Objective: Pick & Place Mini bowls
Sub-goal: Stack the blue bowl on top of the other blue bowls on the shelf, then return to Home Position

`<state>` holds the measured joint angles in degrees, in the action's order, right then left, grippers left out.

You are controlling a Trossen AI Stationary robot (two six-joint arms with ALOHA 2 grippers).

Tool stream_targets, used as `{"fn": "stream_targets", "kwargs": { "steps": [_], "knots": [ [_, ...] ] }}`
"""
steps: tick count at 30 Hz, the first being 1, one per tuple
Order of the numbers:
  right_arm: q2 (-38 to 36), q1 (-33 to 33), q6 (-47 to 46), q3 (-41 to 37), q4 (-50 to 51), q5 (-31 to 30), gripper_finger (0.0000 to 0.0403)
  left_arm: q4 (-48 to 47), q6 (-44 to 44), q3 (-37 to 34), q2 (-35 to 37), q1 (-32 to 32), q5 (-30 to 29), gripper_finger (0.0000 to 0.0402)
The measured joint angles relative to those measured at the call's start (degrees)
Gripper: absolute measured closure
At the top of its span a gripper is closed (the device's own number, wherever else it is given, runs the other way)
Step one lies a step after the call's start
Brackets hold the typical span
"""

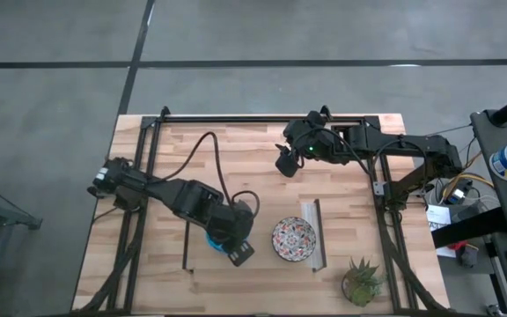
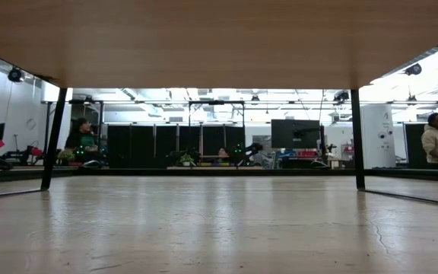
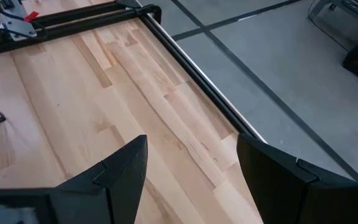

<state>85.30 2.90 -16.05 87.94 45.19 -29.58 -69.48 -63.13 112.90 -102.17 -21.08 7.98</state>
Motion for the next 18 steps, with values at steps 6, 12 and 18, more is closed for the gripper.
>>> {"fn": "stream_targets", "kwargs": {
  "steps": [6, 12, 18],
  "knots": [
    [0.00, 0.00, 0.17, 0.00, 0.00, 0.01, 0.0161, 1.58, 0.53, -2.40, -0.34, 0.01, -0.01, 0.0401],
    [0.00, 0.00, 0.17, 0.00, 0.02, 0.02, 0.0161, 2.79, 0.34, -4.84, -0.48, 0.00, -0.11, 0.0401],
    [0.00, 0.00, 0.21, 0.00, 0.04, 0.02, 0.0161, 3.12, -1.74, -3.03, -0.12, 0.04, -0.92, 0.0401]
  ]
}}
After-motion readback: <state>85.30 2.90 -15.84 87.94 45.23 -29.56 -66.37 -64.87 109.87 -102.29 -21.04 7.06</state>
